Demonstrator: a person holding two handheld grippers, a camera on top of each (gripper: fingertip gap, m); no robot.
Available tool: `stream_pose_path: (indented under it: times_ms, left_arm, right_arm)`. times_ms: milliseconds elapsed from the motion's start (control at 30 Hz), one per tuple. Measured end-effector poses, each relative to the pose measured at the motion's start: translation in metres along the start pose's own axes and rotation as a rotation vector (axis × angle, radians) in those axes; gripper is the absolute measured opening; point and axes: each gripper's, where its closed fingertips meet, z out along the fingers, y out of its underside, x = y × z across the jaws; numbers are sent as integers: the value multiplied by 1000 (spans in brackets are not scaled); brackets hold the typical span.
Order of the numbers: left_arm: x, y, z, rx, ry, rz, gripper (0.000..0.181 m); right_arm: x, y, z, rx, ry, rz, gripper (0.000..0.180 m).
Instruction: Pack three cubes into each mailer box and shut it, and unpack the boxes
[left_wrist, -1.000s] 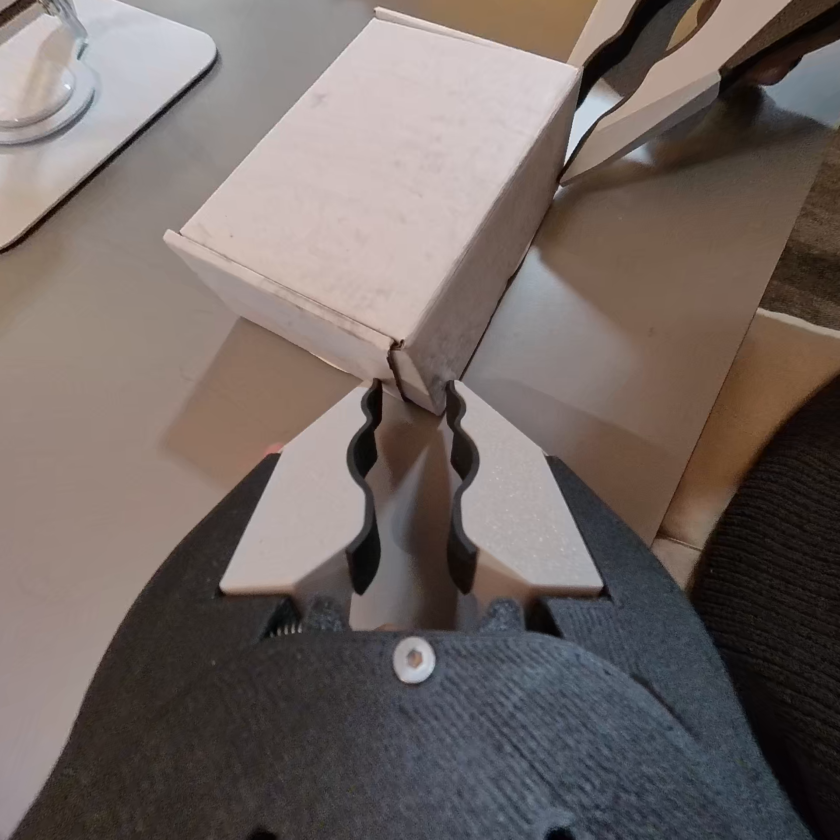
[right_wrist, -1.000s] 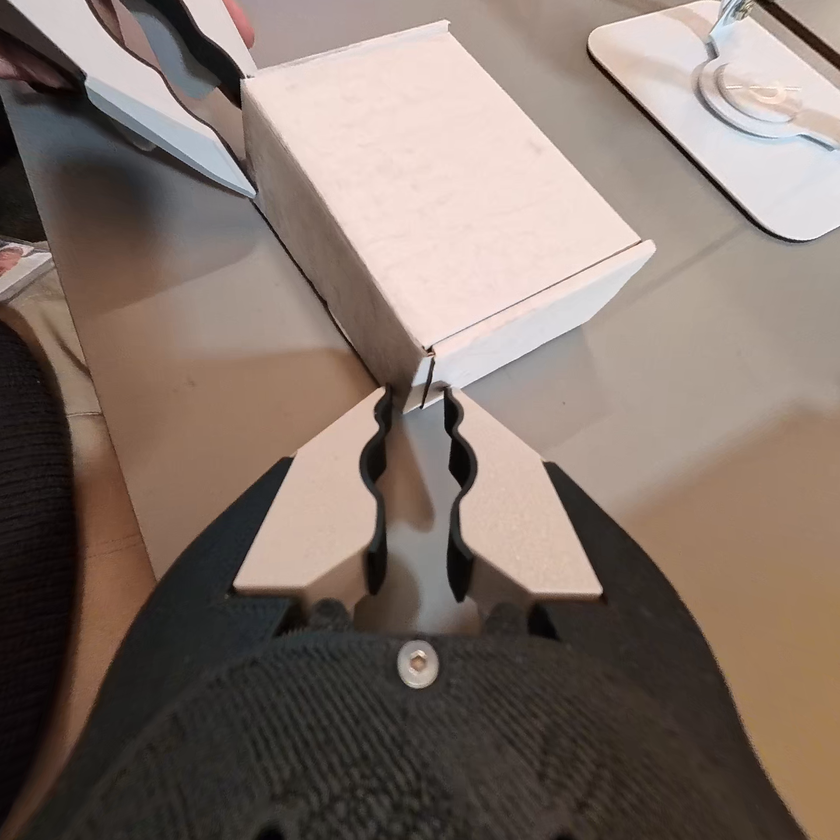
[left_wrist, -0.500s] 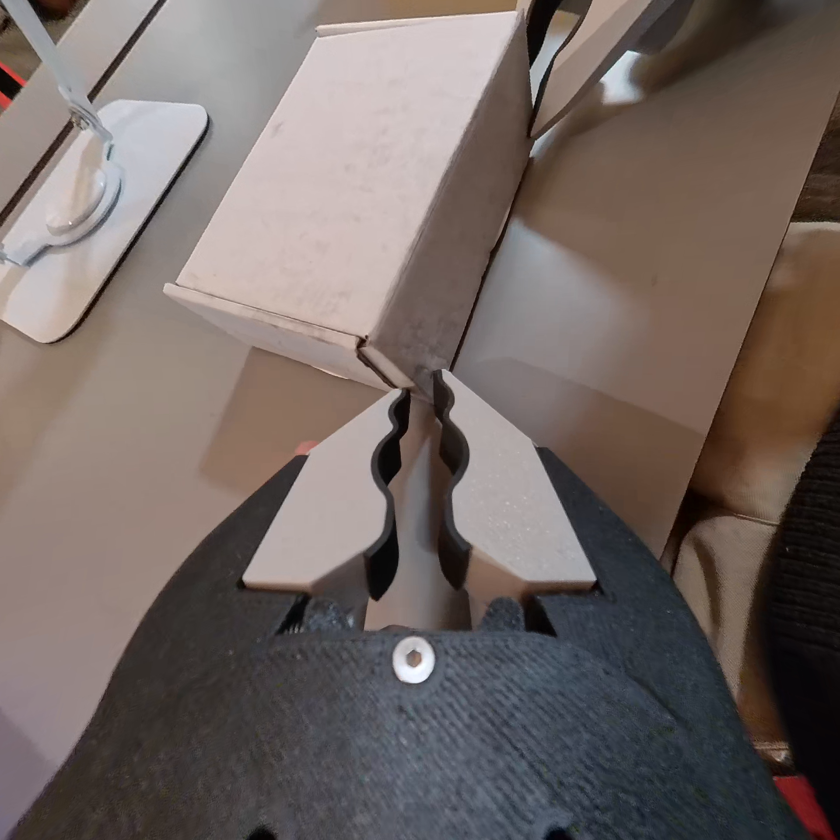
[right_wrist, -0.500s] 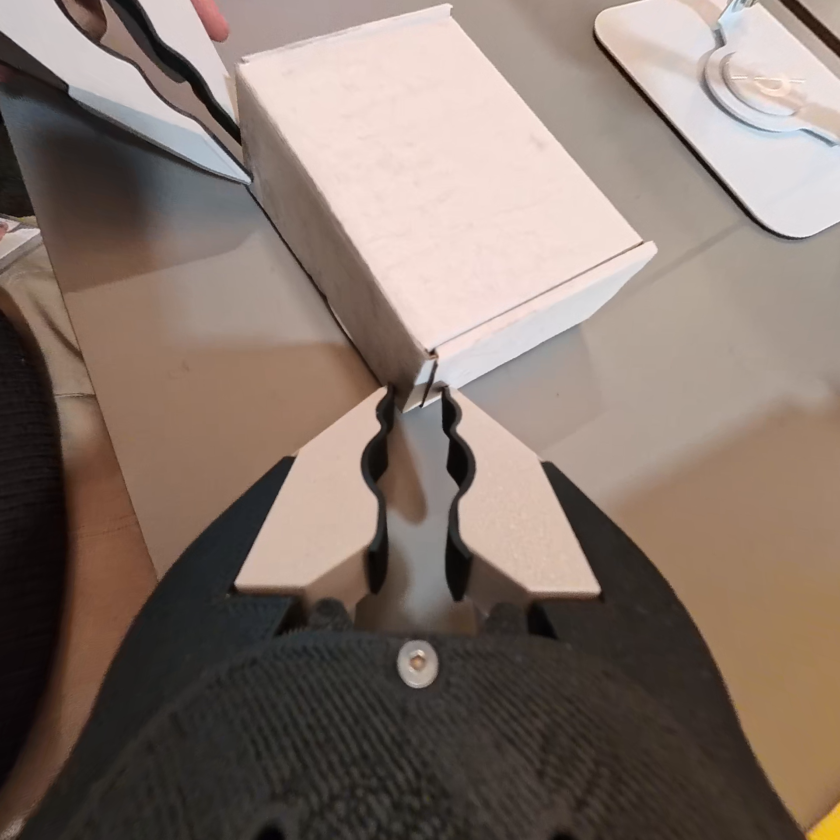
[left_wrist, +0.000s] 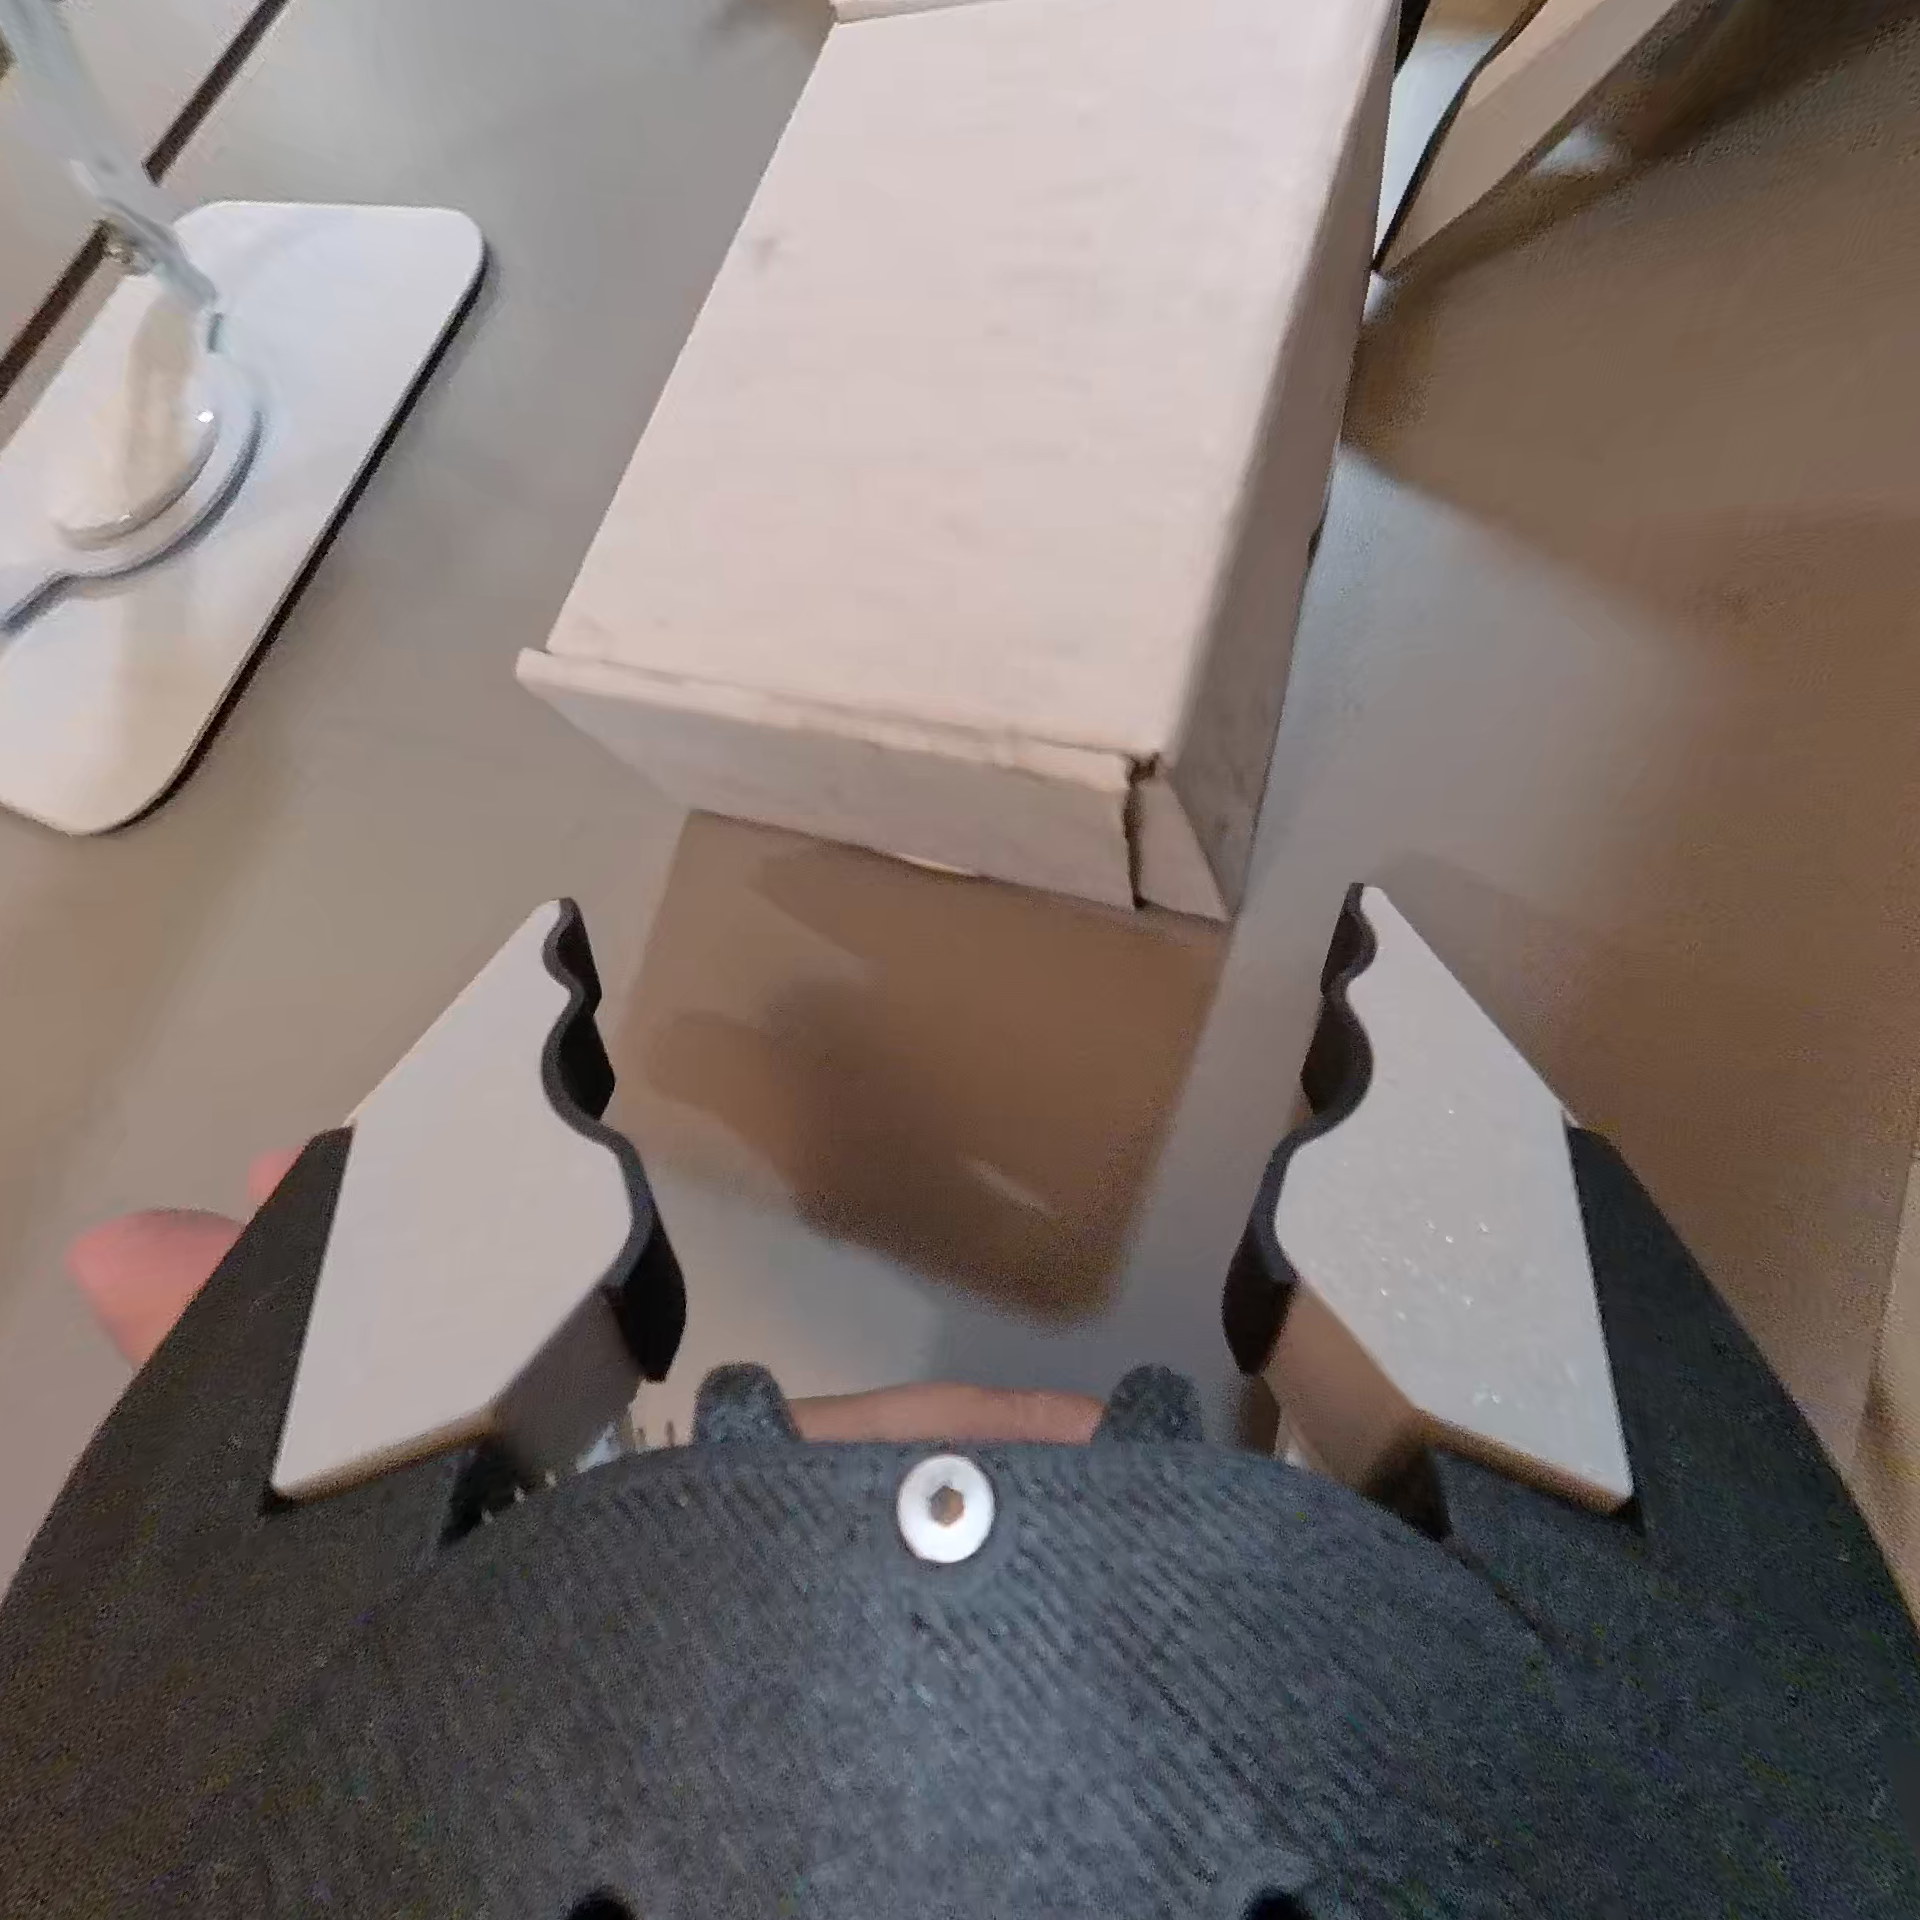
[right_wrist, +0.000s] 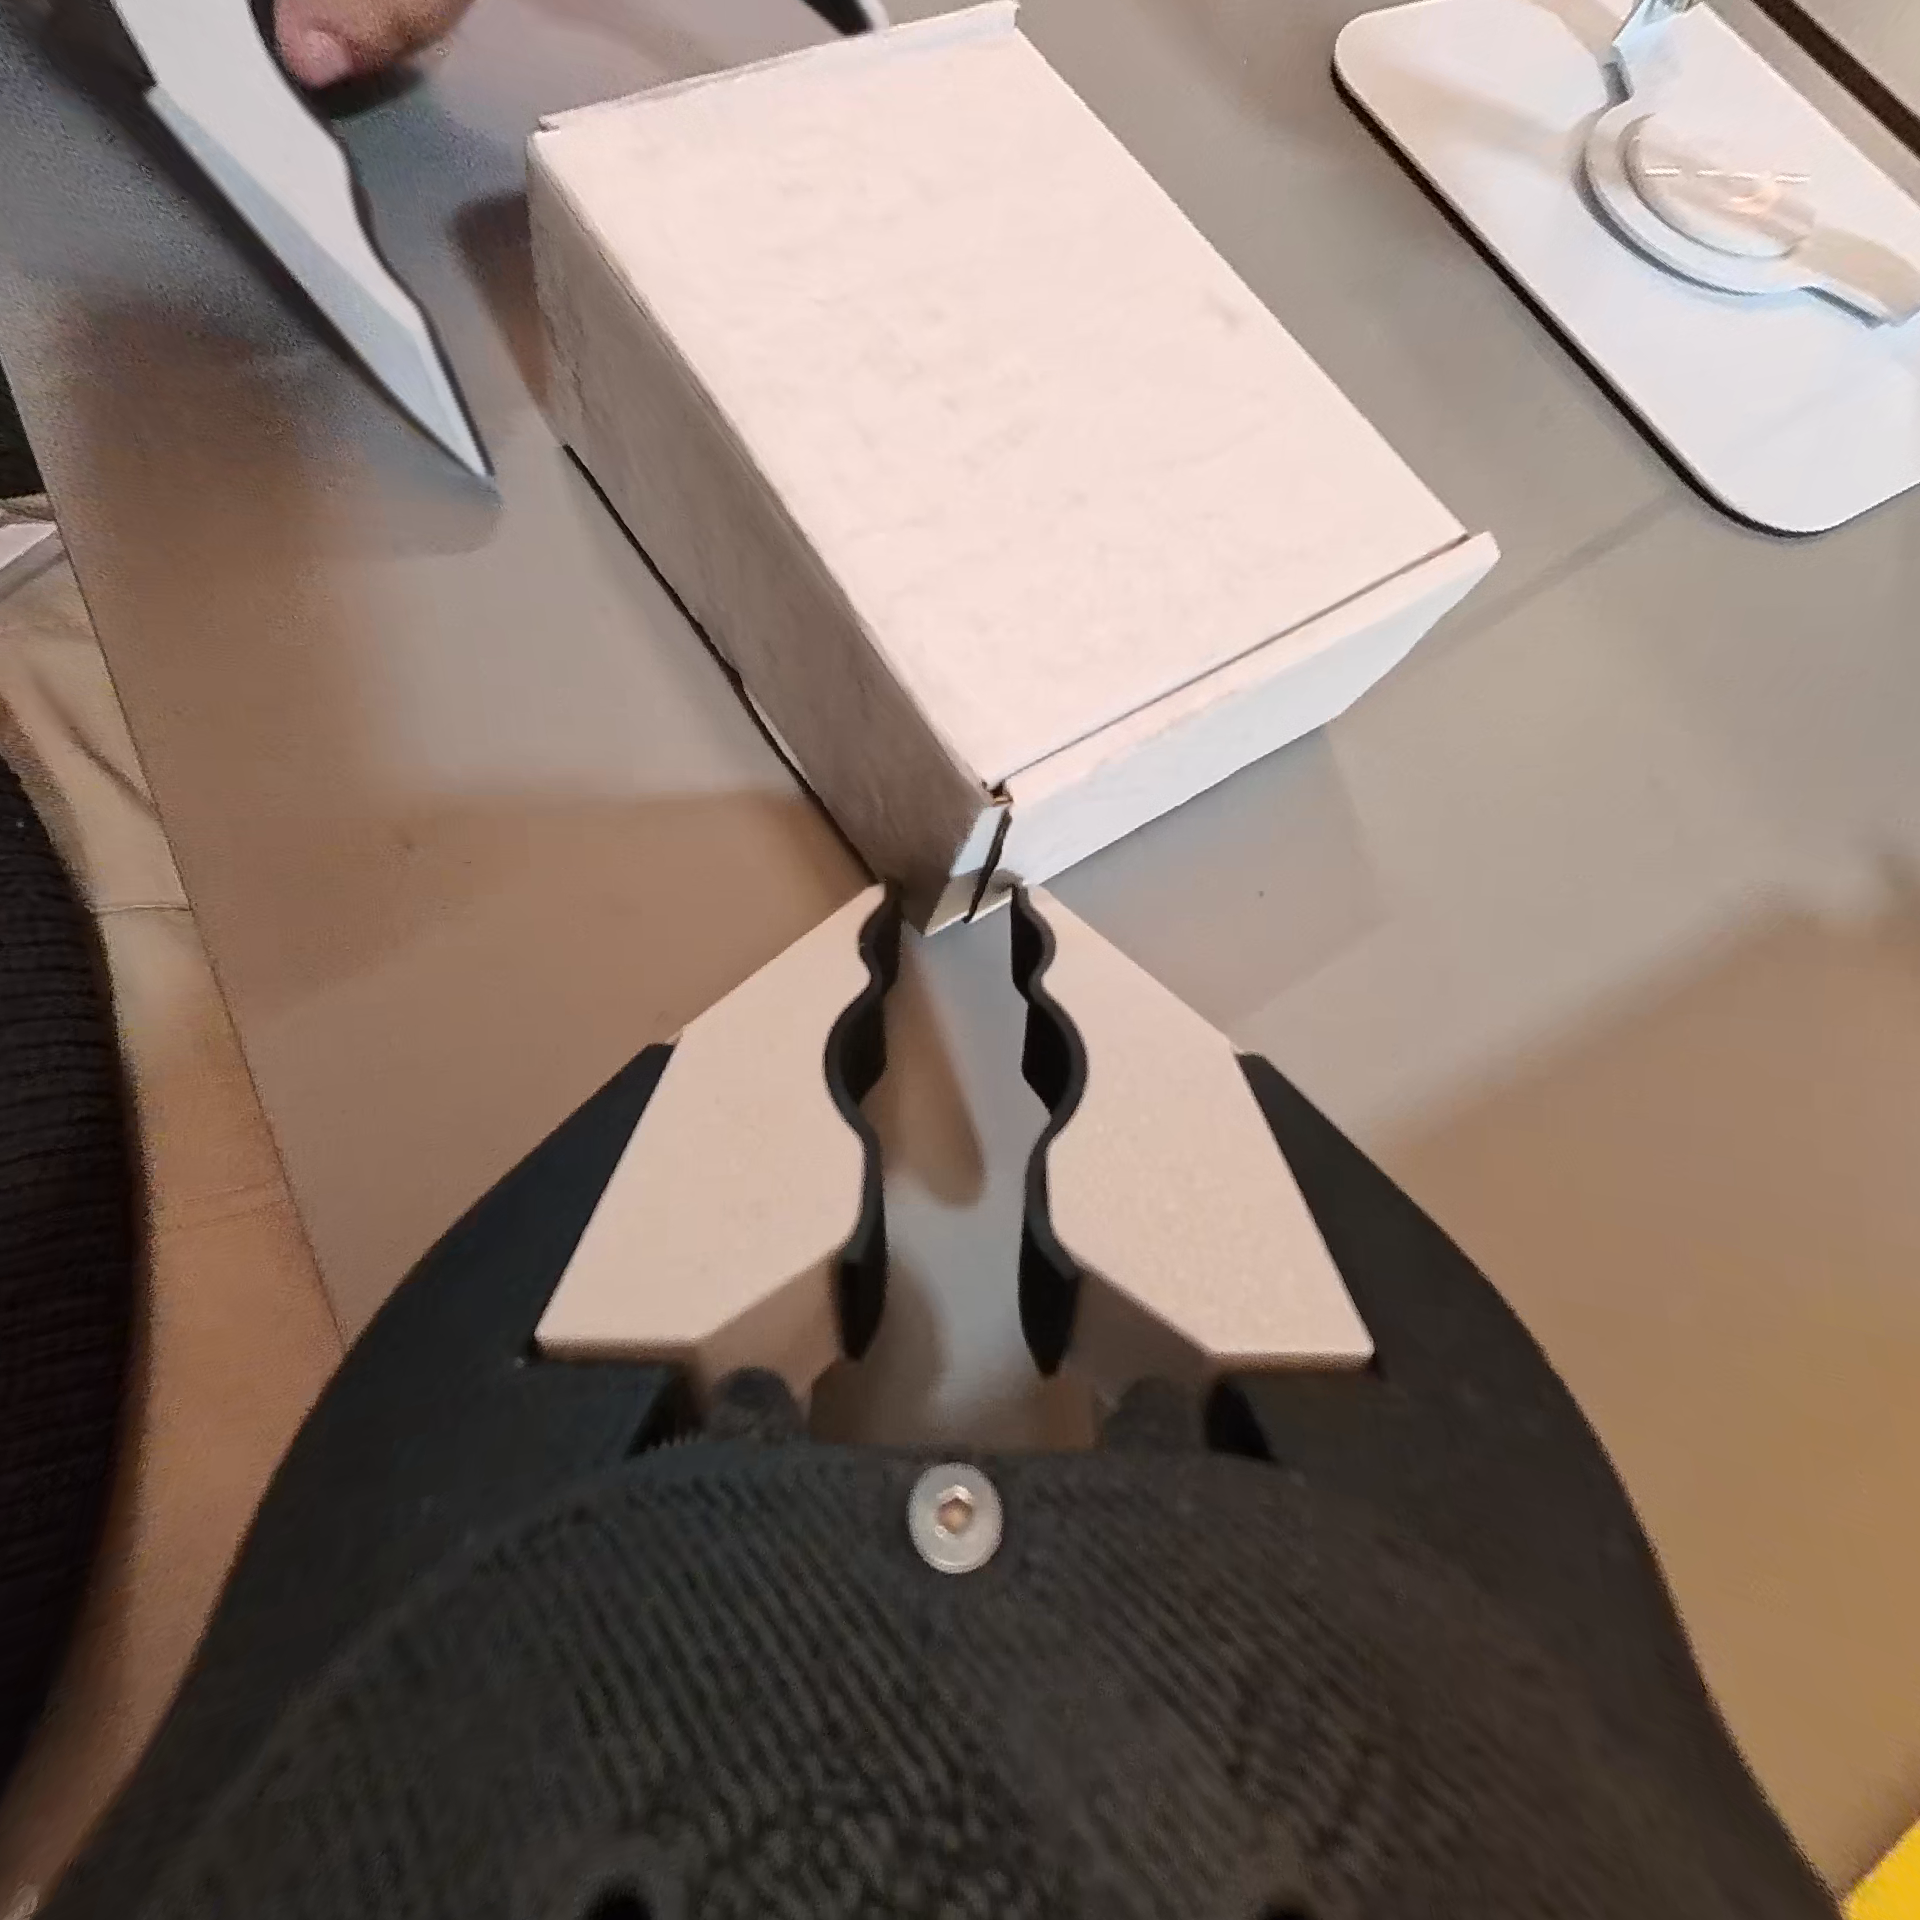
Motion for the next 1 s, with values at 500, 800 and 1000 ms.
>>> stream_pose_path:
  times_ms: [500,800,1000]
  left_arm:
    - [-5,-21,26,25,193,5,139]
    - [-5,-18,24,25,167,65,133]
    - [-4,-17,22,12,164,41,128]
  right_arm:
    - [-3,0,1,21,-43,52,19]
    - [-4,2,0,23,-57,63,19]
    - [-3,1,0,30,-47,65,22]
